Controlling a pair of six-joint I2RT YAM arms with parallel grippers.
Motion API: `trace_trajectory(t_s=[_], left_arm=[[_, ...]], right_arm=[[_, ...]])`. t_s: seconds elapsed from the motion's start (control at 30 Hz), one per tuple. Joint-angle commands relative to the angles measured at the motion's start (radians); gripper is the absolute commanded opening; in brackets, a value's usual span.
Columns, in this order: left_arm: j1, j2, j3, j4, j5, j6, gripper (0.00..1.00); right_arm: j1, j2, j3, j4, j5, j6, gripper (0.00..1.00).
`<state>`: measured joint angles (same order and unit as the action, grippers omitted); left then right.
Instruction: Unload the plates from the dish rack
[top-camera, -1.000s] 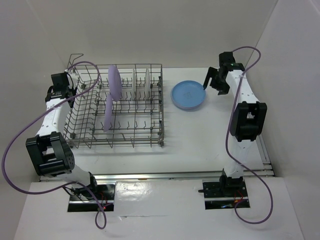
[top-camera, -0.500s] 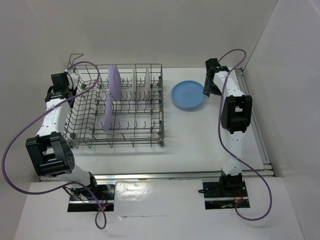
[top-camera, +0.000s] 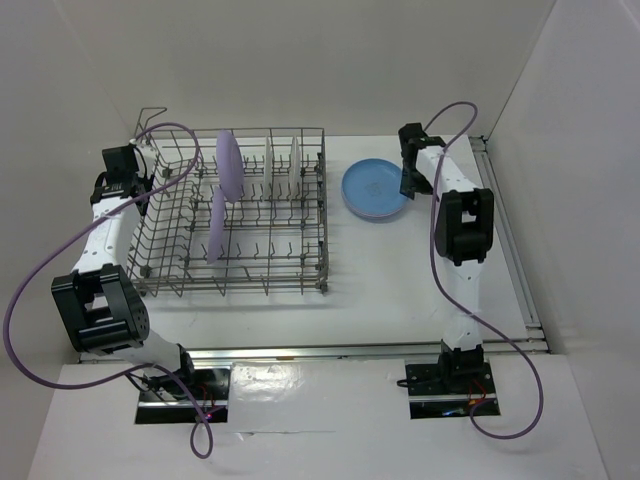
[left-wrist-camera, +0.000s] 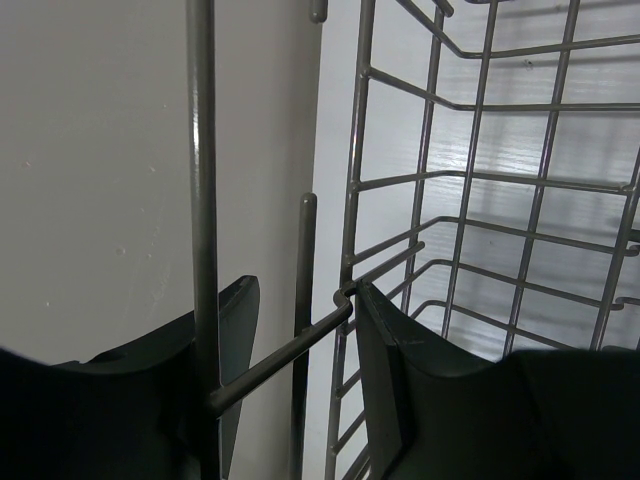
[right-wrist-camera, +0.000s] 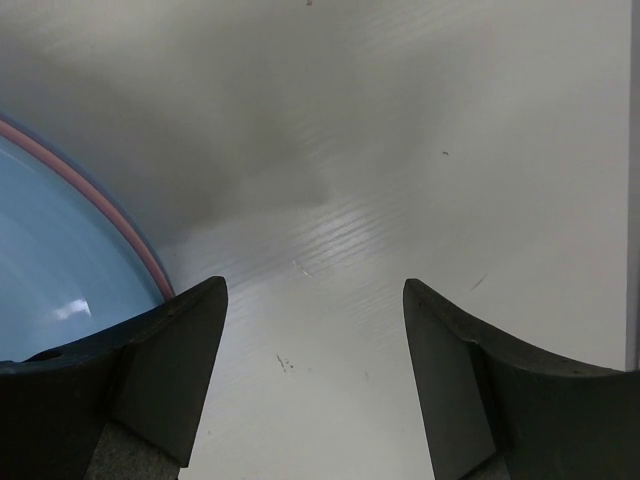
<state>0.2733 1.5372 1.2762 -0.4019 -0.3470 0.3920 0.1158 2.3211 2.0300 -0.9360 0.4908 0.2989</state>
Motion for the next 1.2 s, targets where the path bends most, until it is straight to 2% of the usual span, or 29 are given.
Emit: trace_trajectory(t_s=[0.0, 0.13, 0.17, 0.2, 0.27, 0.3, 0.4, 0.43, 0.47, 0.53, 0.57, 0.67, 0.73, 0.87, 1.03, 1.17], left_arm=[[0.006, 0.011, -0.035, -0.026, 0.042, -0.008, 0.56], [0.006, 0.011, -0.035, -0.026, 0.042, -0.008, 0.56], [0.006, 0.011, -0.035, -0.026, 0.042, -0.008, 0.56], [0.006, 0.011, -0.035, -0.026, 0.042, -0.008, 0.56], [0.006, 0.011, -0.035, -0.026, 0.042, -0.008, 0.56], [0.006, 0.011, -0.035, -0.026, 0.042, -0.008, 0.56], [0.006, 0.011, -0.044, -0.026, 0.042, -0.008, 0.56], [0.006, 0.011, -0.044, -0.026, 0.042, -0.008, 0.56], [0.006, 0.011, -0.044, -0.026, 0.042, -0.021, 0.56], [0.006, 0.011, -0.035, -0.037, 0.054, -0.031, 0.56], [0.006, 0.011, -0.025, -0.037, 0.063, -0.031, 0.56], [0.006, 0.011, -0.024, -0.037, 0.072, -0.041, 0.56], [0.006, 0.011, -0.024, -0.037, 0.072, -0.05, 0.56], [0.006, 0.011, -0.034, -0.037, 0.095, -0.08, 0.56], [0.006, 0.011, -0.034, -0.046, 0.12, -0.107, 0.56], [0.006, 0.011, -0.052, -0.034, 0.129, -0.116, 0.56]], right_arm=[[0.008, -0.101, -0.014, 0.008, 0.063, 0.019, 0.78], [0.008, -0.193, -0.014, -0.024, 0.11, 0.019, 0.78], [0.008, -0.222, -0.023, -0.024, 0.111, 0.019, 0.81], [0.022, -0.259, -0.024, -0.024, 0.094, 0.019, 0.89], [0.051, -0.411, -0.065, 0.031, -0.018, 0.019, 0.96], [0.097, -0.543, -0.092, 0.133, -0.067, 0.019, 1.0], [0.247, -0.73, -0.29, 0.398, -0.216, 0.017, 1.0], [0.377, -0.767, -0.333, 0.554, -0.225, 0.017, 1.0], [0.44, -0.785, -0.359, 0.6, -0.225, 0.006, 1.0], [0.592, -0.697, -0.318, 0.615, -0.248, 0.017, 1.0], [0.625, -0.653, -0.227, 0.596, -0.271, 0.063, 1.0], [0.685, -0.472, -0.009, 0.455, -0.432, 0.172, 1.0], [0.732, -0.409, 0.056, 0.434, -0.455, 0.172, 1.0], [0.782, -0.315, 0.088, 0.519, -0.586, 0.149, 1.0], [0.831, -0.215, 0.153, 0.497, -0.586, 0.187, 1.0], [0.858, -0.141, 0.214, 0.452, -0.496, 0.22, 0.99]])
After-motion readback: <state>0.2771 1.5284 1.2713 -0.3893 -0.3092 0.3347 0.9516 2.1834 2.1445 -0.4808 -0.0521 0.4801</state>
